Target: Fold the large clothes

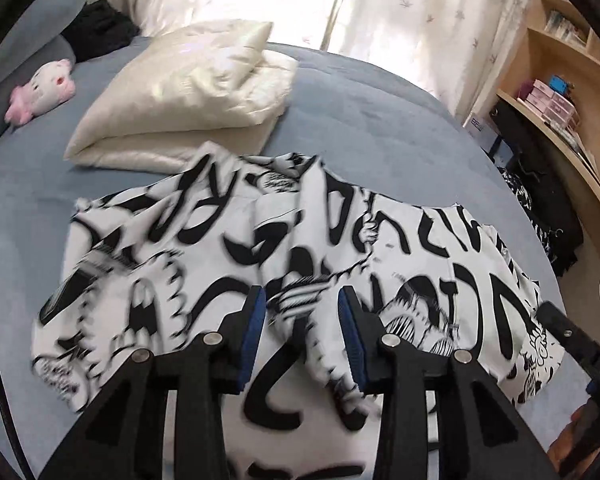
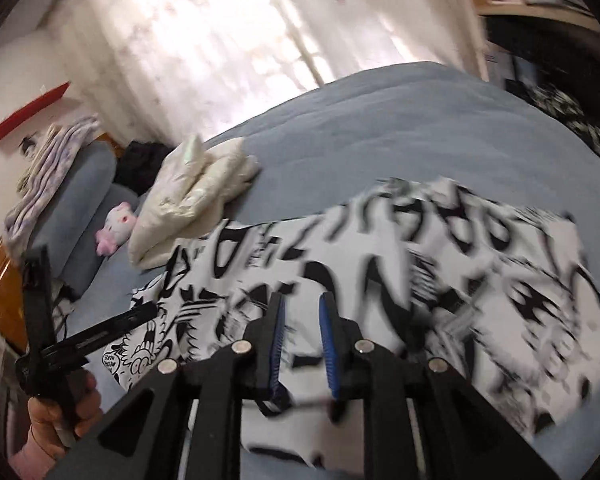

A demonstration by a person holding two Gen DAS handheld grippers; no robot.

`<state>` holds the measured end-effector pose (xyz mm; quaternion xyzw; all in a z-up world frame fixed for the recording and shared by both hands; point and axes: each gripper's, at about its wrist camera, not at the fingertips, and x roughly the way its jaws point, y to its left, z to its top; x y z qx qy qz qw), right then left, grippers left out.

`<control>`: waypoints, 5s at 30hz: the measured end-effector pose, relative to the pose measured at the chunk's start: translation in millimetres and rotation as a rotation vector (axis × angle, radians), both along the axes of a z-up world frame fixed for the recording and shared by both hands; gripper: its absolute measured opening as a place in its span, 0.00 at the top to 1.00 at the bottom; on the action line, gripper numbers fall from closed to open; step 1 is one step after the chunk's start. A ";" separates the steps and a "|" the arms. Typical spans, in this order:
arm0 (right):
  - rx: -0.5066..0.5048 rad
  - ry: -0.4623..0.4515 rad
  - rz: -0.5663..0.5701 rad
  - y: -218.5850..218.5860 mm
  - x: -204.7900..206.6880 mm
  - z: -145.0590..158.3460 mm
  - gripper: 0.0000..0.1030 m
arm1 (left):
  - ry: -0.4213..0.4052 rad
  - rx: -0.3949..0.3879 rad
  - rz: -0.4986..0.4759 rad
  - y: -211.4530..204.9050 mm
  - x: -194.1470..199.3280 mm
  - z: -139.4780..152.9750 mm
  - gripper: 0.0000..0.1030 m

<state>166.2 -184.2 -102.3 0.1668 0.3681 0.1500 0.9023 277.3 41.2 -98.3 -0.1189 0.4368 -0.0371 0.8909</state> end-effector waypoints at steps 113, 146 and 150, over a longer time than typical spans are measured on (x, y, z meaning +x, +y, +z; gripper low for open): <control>-0.239 -0.053 0.072 105.6 7.5 -9.5 0.76 | 0.036 -0.368 0.340 126.3 -69.0 -92.6 0.26; 0.130 0.038 -0.247 -108.0 -66.8 -45.8 0.88 | -0.398 0.186 -0.332 -217.3 -32.9 40.8 0.94; 0.129 0.003 -0.464 -171.1 -104.1 -44.9 0.88 | -0.372 0.242 -0.452 -281.9 -45.3 16.2 0.94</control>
